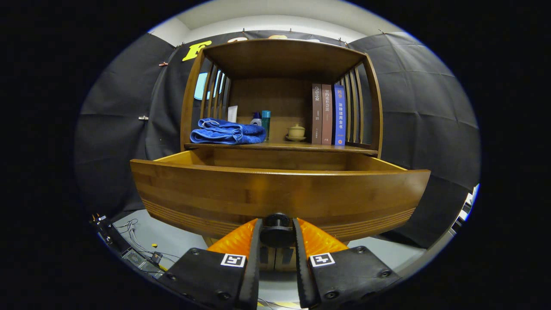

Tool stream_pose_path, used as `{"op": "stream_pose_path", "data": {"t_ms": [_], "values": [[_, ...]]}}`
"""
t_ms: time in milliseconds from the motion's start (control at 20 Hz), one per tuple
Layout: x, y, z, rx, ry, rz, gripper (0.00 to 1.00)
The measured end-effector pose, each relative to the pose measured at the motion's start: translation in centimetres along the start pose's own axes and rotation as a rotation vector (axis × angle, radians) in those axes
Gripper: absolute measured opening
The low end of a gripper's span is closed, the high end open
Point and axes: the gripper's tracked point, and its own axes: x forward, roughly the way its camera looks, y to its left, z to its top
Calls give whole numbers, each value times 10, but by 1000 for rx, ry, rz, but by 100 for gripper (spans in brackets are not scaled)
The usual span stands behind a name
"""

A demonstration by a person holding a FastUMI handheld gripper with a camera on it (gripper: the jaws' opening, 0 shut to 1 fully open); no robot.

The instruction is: Pull open the drawer, take out the items inside it, and place them on the countertop above the cabinet.

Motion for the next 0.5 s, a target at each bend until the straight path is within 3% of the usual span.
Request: {"op": "stream_pose_path", "data": {"t_ms": [200, 300, 450, 500], "values": [[-4, 3, -5, 60, 37, 0, 45], [-17, 15, -4, 104, 62, 26, 66], [-45, 7, 11, 26, 78, -49, 97], [-54, 4, 20, -17, 92, -77, 97]]}}
